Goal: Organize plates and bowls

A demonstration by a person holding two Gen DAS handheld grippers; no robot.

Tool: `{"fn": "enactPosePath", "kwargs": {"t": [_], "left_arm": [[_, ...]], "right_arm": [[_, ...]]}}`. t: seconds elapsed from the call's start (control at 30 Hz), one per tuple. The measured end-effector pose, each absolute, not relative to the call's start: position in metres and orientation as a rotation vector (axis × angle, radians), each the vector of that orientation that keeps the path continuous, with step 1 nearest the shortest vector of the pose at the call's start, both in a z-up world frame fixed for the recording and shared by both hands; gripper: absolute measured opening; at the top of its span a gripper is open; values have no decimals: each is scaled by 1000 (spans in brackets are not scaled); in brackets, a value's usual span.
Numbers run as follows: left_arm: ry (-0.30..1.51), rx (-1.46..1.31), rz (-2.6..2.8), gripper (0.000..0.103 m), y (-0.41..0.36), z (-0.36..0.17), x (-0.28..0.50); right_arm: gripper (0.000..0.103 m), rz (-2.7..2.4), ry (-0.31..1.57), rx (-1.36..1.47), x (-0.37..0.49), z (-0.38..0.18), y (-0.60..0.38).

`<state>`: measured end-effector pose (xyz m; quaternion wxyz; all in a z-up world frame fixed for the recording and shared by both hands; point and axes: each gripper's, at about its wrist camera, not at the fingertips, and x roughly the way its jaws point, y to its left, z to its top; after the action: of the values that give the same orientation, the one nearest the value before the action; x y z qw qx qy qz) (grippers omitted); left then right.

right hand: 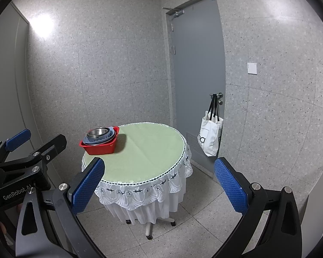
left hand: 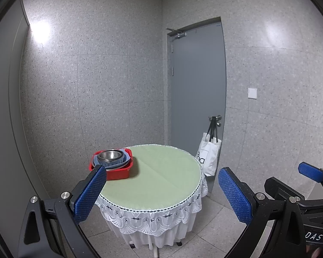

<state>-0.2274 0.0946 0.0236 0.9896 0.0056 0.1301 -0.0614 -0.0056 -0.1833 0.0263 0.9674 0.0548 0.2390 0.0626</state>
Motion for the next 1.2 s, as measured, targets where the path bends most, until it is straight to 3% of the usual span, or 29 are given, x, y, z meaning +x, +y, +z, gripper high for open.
{"fn": "enactPosePath", "kwargs": {"t": [1.2], "left_arm": [[251, 10, -130, 102, 102, 15, -223]], "right_arm": [[103, 122, 487, 110, -1, 22, -176]]}}
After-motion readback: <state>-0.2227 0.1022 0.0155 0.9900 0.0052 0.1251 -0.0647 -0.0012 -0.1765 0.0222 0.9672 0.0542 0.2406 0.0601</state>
